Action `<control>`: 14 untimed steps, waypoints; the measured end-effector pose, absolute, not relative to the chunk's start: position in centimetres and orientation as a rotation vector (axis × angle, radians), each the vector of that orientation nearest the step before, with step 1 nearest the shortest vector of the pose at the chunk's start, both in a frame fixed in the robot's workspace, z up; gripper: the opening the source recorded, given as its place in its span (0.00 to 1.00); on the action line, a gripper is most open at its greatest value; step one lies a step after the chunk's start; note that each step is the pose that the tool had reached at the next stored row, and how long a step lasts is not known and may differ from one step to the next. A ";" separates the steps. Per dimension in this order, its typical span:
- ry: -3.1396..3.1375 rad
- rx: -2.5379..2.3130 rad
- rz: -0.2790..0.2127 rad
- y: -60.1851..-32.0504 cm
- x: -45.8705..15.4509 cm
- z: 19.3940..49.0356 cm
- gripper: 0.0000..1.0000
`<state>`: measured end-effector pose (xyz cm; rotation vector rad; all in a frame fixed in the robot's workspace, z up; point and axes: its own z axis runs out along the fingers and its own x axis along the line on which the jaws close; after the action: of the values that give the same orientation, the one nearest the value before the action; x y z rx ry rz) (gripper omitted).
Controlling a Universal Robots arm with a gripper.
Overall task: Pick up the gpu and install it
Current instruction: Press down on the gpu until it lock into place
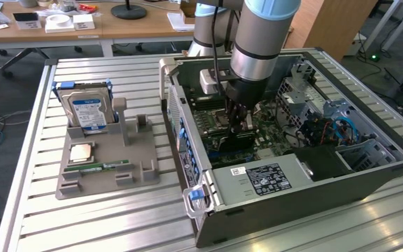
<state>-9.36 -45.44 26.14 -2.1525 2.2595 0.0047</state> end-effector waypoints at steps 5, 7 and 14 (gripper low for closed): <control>2.260 -2.153 0.004 -45.4 -9.4 26.0 0.11; 2.260 -2.153 0.005 -45.4 -9.4 26.0 0.11; 2.260 -2.153 0.004 -45.4 -9.4 25.8 0.11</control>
<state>-9.44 -45.43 25.82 -2.1526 2.2595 0.0044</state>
